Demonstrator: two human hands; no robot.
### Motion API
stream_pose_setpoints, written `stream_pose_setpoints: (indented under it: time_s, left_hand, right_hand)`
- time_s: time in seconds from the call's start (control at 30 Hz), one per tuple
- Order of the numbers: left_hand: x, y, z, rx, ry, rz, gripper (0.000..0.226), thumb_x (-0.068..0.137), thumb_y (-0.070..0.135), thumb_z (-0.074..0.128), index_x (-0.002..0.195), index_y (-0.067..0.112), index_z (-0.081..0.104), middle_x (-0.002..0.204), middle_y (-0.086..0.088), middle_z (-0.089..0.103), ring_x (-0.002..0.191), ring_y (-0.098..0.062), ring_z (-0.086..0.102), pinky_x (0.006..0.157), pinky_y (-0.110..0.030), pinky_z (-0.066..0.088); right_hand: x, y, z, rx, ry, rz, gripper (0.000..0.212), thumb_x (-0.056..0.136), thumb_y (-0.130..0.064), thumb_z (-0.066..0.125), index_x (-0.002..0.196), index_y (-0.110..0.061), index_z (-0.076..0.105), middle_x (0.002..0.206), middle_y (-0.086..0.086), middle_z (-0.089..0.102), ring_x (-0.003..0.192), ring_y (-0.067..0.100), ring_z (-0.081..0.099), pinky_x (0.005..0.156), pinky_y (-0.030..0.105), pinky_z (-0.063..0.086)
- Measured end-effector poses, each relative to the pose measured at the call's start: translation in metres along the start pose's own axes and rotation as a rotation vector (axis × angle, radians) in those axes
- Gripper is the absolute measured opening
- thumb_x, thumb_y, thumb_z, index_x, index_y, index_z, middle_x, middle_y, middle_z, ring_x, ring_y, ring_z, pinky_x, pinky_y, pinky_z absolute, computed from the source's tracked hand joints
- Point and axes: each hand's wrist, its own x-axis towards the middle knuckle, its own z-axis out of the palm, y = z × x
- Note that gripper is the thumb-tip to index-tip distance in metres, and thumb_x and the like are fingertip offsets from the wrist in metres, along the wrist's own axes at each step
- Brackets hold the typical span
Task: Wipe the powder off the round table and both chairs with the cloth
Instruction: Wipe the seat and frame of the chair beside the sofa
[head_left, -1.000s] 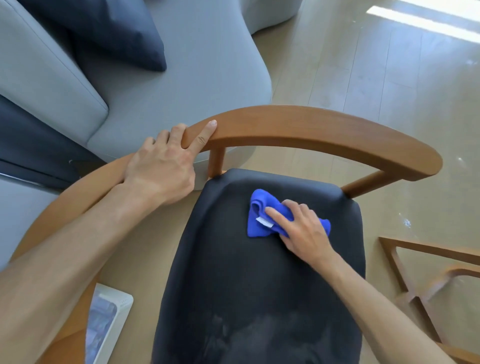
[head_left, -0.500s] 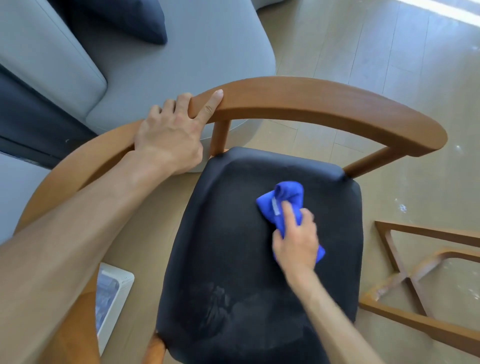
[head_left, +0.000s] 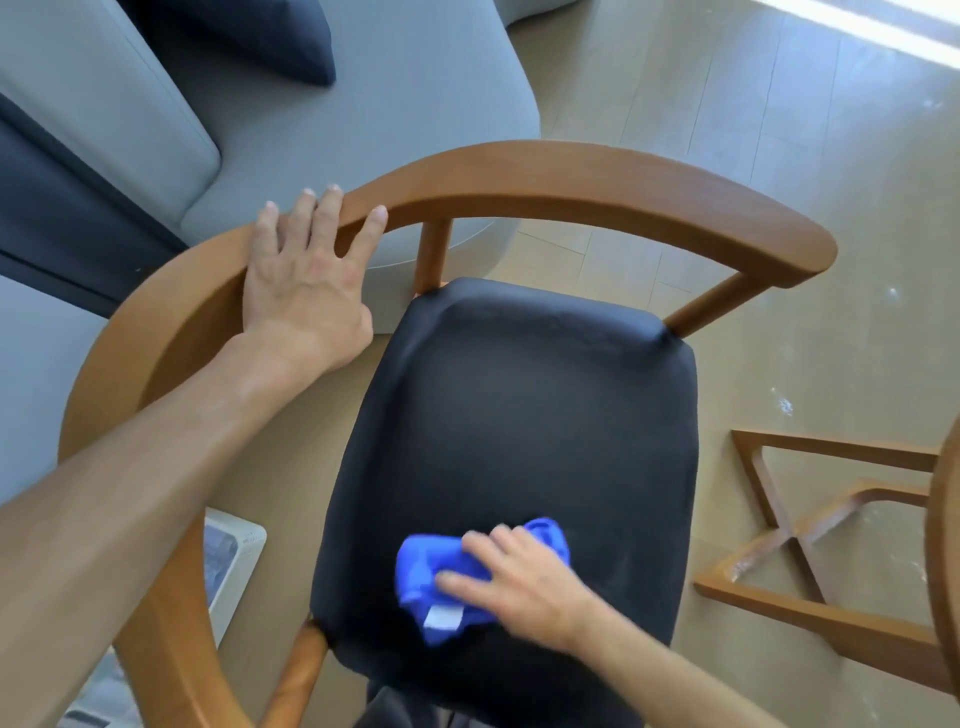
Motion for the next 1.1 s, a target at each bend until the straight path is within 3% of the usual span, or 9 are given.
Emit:
stream_pose_setpoints:
  time_s: [0.17,0.33,0.4,0.5,0.63,0.73,0.87,1.0,1.1]
  left_hand:
    - [-0.007,0.002,0.001,0.03,-0.012,-0.034,0.077,0.088,0.033,0.047,0.152,0.028,0.005,0.159,-0.012,0.002,0.145,-0.032,0.001,0.117,-0.05,0.003]
    - [-0.01,0.005,-0.001,0.047,-0.029,-0.031,0.078,0.089,0.036,0.047,0.152,0.03,0.003,0.159,-0.012,-0.002,0.145,-0.034,-0.002,0.116,-0.051,0.0]
    - [-0.01,0.005,-0.002,0.057,-0.032,-0.023,0.079,0.088,0.038,0.048,0.152,0.03,0.003,0.159,-0.013,-0.001,0.145,-0.034,-0.001,0.116,-0.052,0.001]
    - [-0.01,0.005,-0.003,0.063,-0.039,-0.022,0.079,0.088,0.039,0.05,0.152,0.03,0.004,0.159,-0.014,-0.001,0.145,-0.035,0.0,0.116,-0.052,0.001]
    - [-0.012,0.005,-0.001,0.057,-0.045,-0.024,0.079,0.088,0.04,0.049,0.152,0.03,0.004,0.159,-0.013,-0.001,0.146,-0.034,-0.001,0.116,-0.051,0.001]
    - [-0.012,0.008,-0.003,0.029,-0.044,-0.027,0.079,0.087,0.04,0.049,0.152,0.03,0.004,0.16,-0.012,0.0,0.146,-0.033,0.0,0.116,-0.051,0.001]
    - [-0.01,0.011,-0.002,0.019,-0.033,-0.049,0.079,0.086,0.039,0.047,0.152,0.03,0.004,0.159,-0.013,0.001,0.146,-0.034,0.0,0.116,-0.051,0.001]
    - [-0.011,0.007,0.002,0.021,0.006,-0.027,0.081,0.085,0.037,0.051,0.152,0.029,0.006,0.159,-0.014,0.004,0.146,-0.034,0.003,0.116,-0.052,0.003]
    - [-0.013,0.004,0.004,0.032,0.007,-0.013,0.082,0.084,0.037,0.052,0.152,0.028,0.006,0.159,-0.014,0.004,0.146,-0.034,0.003,0.116,-0.052,0.004]
  right_hand:
    - [-0.031,0.117,-0.05,-0.042,0.189,0.67,0.054,0.064,-0.001,0.076,0.116,-0.016,0.07,0.106,0.022,0.061,0.074,0.04,0.057,0.062,0.045,0.053]
    - [-0.023,0.103,-0.037,0.055,0.246,1.203,0.061,0.077,-0.007,0.068,0.135,-0.016,0.054,0.124,0.02,0.047,0.098,0.04,0.051,0.077,0.046,0.05]
    - [-0.02,0.07,-0.028,0.099,0.264,1.155,0.062,0.072,-0.004,0.071,0.131,-0.015,0.057,0.12,0.021,0.05,0.091,0.039,0.054,0.071,0.044,0.052]
    - [-0.038,0.005,-0.01,0.119,0.221,0.825,0.058,0.061,-0.001,0.075,0.117,-0.013,0.068,0.109,0.02,0.059,0.072,0.036,0.057,0.06,0.038,0.053]
    - [-0.095,-0.05,0.001,0.17,-0.123,0.238,0.054,0.064,-0.017,0.07,0.116,-0.029,0.062,0.109,0.008,0.055,0.068,0.023,0.053,0.063,0.028,0.049]
    - [-0.101,-0.046,-0.006,0.126,-0.293,0.019,0.053,0.067,-0.025,0.07,0.116,-0.038,0.055,0.104,0.0,0.06,0.069,0.017,0.049,0.062,0.025,0.046]
    - [-0.023,-0.042,-0.003,0.097,-0.165,-0.035,0.043,0.076,-0.019,0.056,0.115,-0.037,0.056,0.105,0.003,0.06,0.07,0.021,0.049,0.06,0.029,0.044]
    - [0.079,-0.077,0.014,0.139,-0.029,0.177,0.047,0.072,-0.019,0.059,0.118,-0.032,0.057,0.106,0.006,0.059,0.07,0.024,0.05,0.059,0.032,0.042]
    - [0.104,-0.109,0.02,0.185,-0.162,0.208,0.053,0.065,-0.027,0.07,0.117,-0.031,0.057,0.103,0.004,0.06,0.068,0.021,0.049,0.057,0.03,0.041]
